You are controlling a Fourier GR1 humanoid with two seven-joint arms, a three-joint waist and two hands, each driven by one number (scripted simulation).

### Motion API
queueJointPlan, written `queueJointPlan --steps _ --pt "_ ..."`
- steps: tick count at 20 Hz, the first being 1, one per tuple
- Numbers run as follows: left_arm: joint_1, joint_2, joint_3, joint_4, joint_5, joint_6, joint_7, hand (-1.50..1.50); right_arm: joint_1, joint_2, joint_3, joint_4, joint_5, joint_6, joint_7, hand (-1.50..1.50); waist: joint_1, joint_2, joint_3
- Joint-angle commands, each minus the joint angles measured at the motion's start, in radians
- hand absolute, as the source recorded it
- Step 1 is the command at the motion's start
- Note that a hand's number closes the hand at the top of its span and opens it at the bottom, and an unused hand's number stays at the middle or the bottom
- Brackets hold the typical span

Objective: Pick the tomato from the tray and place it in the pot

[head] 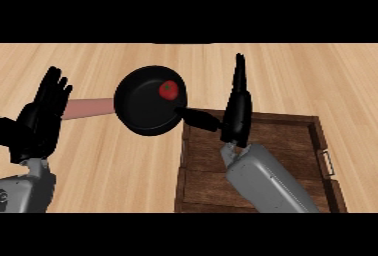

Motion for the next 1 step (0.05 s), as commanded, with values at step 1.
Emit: queueJointPlan --steps 1 --pt "-0.022 0.006 0.029 0.05 0.006 -0.021 -0.019 0.0 0.087 -0.056 -0.049 -0.114 -0.012 0.108 -0.016 -1.5 -0.003 0.001 0.0"
